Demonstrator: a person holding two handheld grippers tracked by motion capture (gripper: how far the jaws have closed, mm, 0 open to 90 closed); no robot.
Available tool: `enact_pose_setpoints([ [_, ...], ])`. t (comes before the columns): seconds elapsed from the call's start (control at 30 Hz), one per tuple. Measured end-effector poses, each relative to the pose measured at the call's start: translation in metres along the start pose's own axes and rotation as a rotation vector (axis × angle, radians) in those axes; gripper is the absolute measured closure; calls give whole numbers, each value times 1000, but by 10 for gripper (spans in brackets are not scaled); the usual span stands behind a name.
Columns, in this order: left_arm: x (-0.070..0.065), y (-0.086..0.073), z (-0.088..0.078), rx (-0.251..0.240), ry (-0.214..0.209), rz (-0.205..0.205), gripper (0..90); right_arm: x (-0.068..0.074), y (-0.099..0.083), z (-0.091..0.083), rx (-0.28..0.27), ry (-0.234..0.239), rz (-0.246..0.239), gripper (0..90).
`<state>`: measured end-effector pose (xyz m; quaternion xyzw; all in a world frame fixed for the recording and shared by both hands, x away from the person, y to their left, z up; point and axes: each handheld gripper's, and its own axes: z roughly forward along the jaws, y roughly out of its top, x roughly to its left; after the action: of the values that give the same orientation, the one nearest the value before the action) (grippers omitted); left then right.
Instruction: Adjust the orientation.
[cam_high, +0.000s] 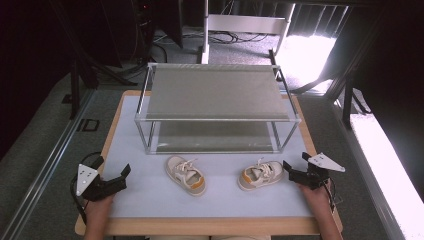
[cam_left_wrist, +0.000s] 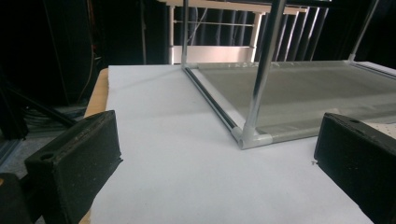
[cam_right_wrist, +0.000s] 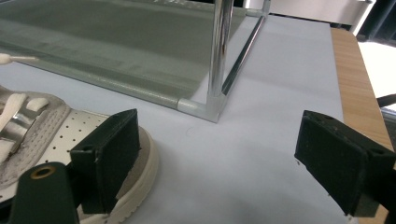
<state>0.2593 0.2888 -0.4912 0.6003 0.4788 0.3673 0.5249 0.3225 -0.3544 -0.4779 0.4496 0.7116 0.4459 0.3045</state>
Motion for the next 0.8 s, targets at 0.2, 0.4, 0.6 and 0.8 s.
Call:
enact_pose_setpoints([
  [0.2,2,1,2,24,-16,-17,2,-2,-1,-1,-13,0,18,135],
  [0.4,-1,5,3,89,-66,10,2,-1,0,-1,-10,-8,13,135],
  [0.6,-10,17,4,150,-172,-5,2,-1,0,-1,-10,-10,16,135],
  [0.8,-22,30,5,200,-223,37,12,-1,0,-1,-9,-12,14,135],
])
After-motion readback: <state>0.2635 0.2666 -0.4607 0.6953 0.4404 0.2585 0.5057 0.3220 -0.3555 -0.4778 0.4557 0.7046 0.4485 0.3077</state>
